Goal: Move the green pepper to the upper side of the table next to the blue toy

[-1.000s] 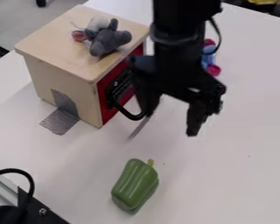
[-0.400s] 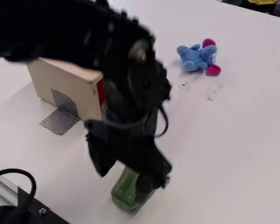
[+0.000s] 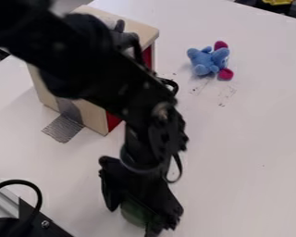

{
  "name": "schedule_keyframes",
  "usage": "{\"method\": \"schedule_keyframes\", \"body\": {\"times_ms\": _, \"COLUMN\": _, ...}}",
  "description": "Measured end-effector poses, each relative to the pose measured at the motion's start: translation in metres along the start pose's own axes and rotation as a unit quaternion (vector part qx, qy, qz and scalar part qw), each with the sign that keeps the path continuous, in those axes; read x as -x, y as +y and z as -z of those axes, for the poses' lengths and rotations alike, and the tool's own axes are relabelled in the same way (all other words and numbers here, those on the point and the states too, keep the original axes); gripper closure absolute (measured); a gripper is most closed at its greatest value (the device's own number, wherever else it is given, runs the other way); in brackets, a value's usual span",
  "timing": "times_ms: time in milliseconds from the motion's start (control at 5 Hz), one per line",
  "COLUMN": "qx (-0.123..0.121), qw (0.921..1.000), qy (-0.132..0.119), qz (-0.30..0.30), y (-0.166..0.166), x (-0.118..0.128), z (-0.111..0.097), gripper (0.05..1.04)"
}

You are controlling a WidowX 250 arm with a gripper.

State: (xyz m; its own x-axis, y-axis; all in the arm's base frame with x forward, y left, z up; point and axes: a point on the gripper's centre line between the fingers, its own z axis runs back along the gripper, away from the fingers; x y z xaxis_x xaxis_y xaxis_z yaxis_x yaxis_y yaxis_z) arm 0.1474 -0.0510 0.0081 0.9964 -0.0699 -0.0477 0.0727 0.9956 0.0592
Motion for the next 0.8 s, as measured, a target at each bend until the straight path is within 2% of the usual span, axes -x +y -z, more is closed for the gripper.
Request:
{"method": "schedule_keyframes", "body": {"times_ms": 200, "qx": -0.010, "qw": 0.9999, "qy": 0.004, "qz": 0.011, "y": -0.0061, "x": -0.0104, "z": 0.0106, "gripper": 0.115}}
{"method": "schedule_keyframes", "body": {"times_ms": 400, "qx": -0.014, "qw": 0.9998, "qy": 0.004, "qz": 0.013, "y": -0.0051, "x": -0.0106, "z": 0.0124, "gripper": 0.322}}
{"method": "schedule_keyframes", "body": {"times_ms": 600, "qx": -0.019, "qw": 0.9998, "qy": -0.001, "qz": 0.003, "y": -0.0023, "x": -0.0090, "z": 0.0102, "gripper": 0.334}}
{"method": "schedule_keyframes", "body": {"times_ms": 800, "qx": -0.027, "qw": 0.9996, "qy": 0.009, "qz": -0.003, "y": 0.0007, "x": -0.0037, "z": 0.0076, "gripper": 0.334}}
